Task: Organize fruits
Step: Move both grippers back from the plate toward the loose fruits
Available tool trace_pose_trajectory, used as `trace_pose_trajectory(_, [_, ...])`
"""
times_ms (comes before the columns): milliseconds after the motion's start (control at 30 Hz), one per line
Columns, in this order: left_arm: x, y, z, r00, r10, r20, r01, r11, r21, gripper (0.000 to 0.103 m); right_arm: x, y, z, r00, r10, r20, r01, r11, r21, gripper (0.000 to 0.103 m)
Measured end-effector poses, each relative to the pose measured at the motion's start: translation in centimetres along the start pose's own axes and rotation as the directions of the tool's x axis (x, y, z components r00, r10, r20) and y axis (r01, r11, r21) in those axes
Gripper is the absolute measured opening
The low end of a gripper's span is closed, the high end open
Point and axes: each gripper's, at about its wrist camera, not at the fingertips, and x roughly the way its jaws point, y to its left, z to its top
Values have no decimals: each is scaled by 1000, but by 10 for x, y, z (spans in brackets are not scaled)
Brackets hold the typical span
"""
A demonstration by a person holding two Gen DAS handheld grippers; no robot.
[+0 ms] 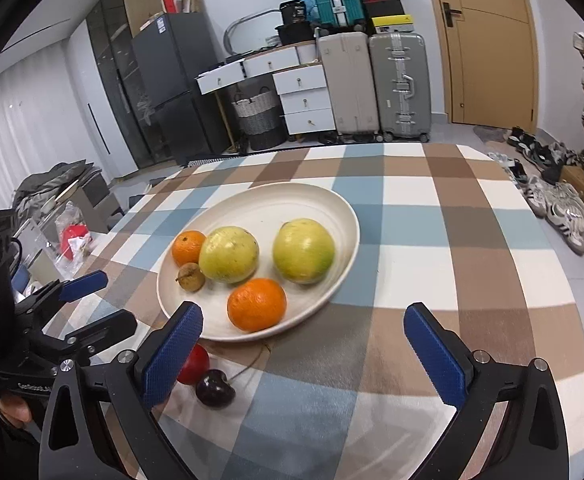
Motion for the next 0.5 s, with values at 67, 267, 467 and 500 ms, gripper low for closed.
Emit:
trace_pose_trajectory(67, [-5,1,-4,1000,-2,-2,2,1000,-2,103,-4,1,-5,1000,17,-3,-17,1000,5,102])
trace_pose_trajectory(267, [-9,2,-11,1000,-22,-16,21,1000,-14,103,-7,12,-19,997,61,-37,-62,998,-29,102])
trace_pose_trajectory(467, [-8,-4,-19,999,-8,-38,8,1000,6,103,-3,17,-26,996,58,-74,-62,997,-47,102])
trace_pose_trajectory(500, [-8,-5,-20,999,-8,-46,8,1000,11,103,-2,17,-26,995,58,-81,-62,997,-45,102])
